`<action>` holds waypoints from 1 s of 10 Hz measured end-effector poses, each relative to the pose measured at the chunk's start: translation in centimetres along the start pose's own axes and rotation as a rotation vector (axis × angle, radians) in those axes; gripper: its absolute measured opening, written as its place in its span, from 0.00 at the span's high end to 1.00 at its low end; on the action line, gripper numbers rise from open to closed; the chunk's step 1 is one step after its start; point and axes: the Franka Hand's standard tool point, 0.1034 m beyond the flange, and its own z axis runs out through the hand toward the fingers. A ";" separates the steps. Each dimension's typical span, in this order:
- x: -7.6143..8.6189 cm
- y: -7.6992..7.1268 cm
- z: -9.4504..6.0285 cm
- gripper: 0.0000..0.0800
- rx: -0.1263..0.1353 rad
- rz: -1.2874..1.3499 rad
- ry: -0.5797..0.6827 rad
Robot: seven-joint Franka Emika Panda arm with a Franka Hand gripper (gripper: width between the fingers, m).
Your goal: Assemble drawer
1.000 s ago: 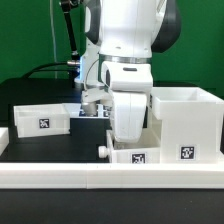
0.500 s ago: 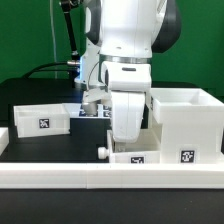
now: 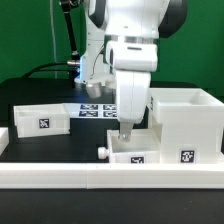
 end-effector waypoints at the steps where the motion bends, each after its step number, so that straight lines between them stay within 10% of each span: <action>1: -0.6 -0.1 -1.0 0.19 -0.004 -0.003 -0.004; 5: -7.4 -1.5 -0.8 0.19 0.017 -0.061 -0.022; 10: -10.3 -1.4 0.9 0.19 0.051 -0.179 0.069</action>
Offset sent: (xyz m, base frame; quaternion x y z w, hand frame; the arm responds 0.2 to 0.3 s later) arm -0.0288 -0.0652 -0.0012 0.0152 0.0006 -0.0658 0.9977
